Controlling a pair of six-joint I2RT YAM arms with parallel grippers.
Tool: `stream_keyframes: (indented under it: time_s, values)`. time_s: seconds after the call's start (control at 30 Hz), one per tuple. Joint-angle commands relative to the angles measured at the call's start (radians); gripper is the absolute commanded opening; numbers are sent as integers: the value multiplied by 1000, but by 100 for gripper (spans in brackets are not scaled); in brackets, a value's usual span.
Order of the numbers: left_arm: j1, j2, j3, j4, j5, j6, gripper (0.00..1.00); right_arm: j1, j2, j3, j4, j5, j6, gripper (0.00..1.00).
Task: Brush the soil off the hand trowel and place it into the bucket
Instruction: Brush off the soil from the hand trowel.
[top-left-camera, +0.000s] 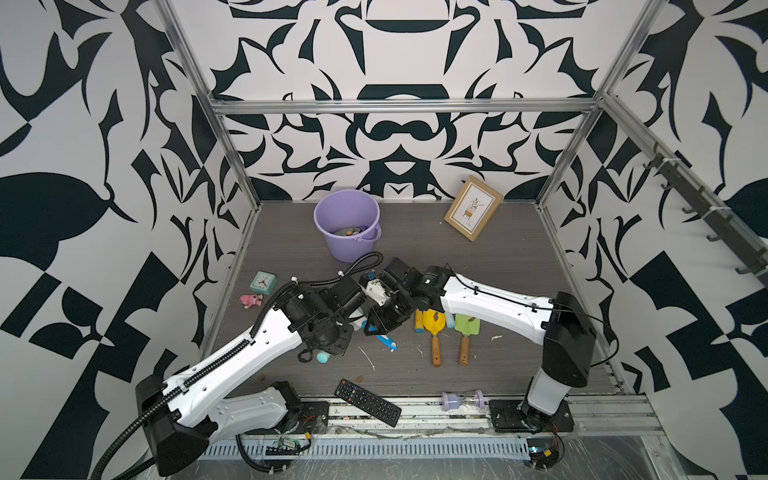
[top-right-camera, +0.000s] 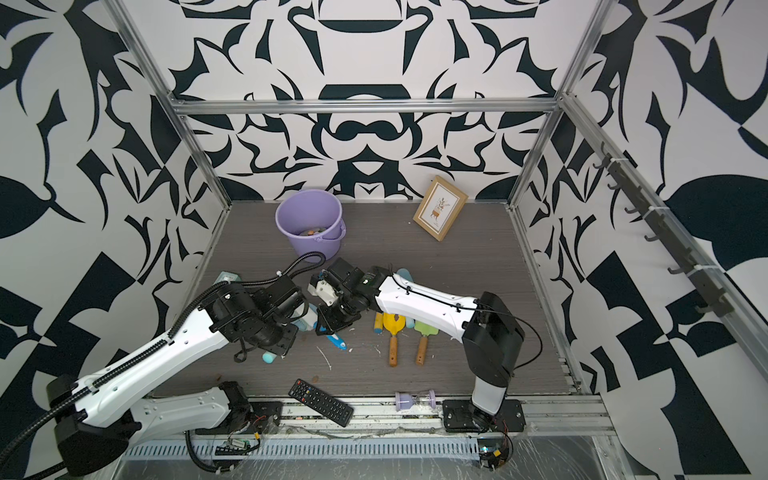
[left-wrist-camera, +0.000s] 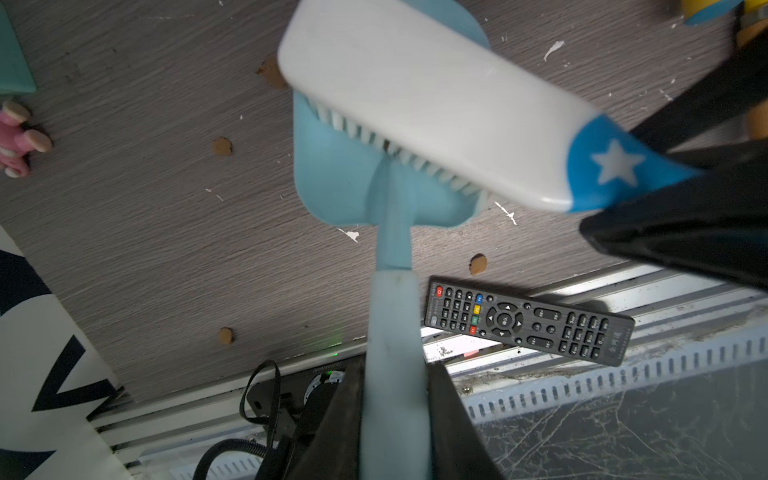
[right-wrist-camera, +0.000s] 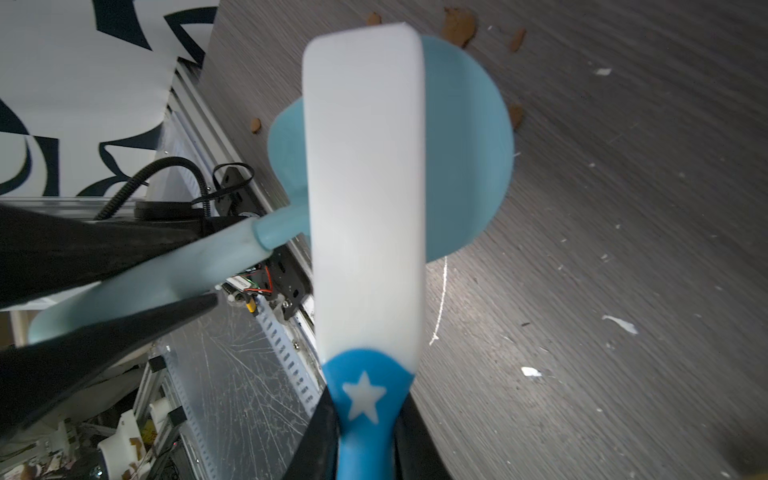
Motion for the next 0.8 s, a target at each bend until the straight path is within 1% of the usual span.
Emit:
stream_keyframes:
  time_s: [0.0,0.17,0.23,0.33,0.47,0.57,0.7,0.77]
  values:
    - [3,7,6,-52,-22,-8,0,-30,-29,37,-86,81,-38,0]
    - [10,29,9,-53,-24,-8,0,-39,-68,41,-103,107,-43,0]
    - [11,36,11,-55,-26,-9,0,-39,-93,35,-91,93,-43,0]
    - [12,40,12,-56,-29,-11,0,-18,-111,38,-73,22,-51,0]
    - [13,48,19,-62,-44,-12,0,13,-83,65,-119,-10,-85,0]
    - [13,54,23,-67,-55,-11,0,31,-63,66,-128,-57,-98,0]
    - [13,62,26,-69,-59,-10,0,32,-12,78,-162,-70,-128,0]
    - [13,63,29,-70,-62,-10,0,22,23,89,-194,-51,-146,0]
